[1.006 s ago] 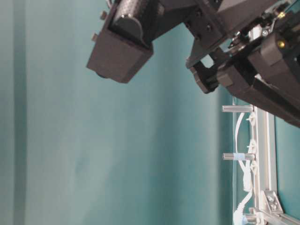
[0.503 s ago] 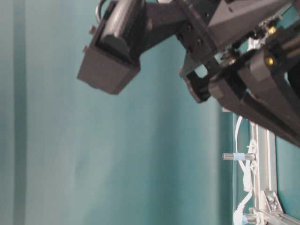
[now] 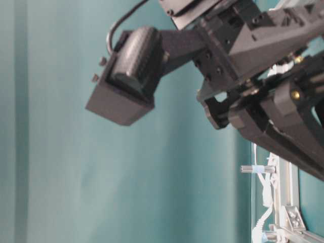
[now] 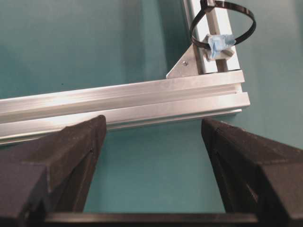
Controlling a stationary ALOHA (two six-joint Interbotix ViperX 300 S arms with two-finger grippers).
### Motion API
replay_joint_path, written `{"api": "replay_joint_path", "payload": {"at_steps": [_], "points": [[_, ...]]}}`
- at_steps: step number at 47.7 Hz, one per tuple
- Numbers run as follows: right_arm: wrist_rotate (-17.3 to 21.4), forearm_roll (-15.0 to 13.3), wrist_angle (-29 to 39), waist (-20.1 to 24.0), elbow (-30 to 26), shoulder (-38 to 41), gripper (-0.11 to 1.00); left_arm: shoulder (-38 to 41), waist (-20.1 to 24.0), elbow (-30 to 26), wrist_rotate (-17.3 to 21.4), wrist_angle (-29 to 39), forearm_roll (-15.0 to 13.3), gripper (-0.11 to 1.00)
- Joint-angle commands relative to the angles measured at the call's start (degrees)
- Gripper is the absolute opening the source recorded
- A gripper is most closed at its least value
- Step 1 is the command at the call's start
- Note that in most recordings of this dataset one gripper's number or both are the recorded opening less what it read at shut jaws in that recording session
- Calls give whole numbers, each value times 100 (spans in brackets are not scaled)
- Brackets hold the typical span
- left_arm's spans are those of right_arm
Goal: Insert the wire through the string loop located on the left side.
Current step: 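Push the USB plug through the black zip-tie loop with the right gripper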
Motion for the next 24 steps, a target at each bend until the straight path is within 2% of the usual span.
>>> {"api": "replay_joint_path", "payload": {"at_steps": [1, 24], "points": [[0, -9, -9, -35, -193, -62, 10, -97, -18, -9, -18, -18, 9, 81], [0, -18, 88, -53, -624, 272, 10, -360, -18, 79, 9, 44, 9, 81]]}}
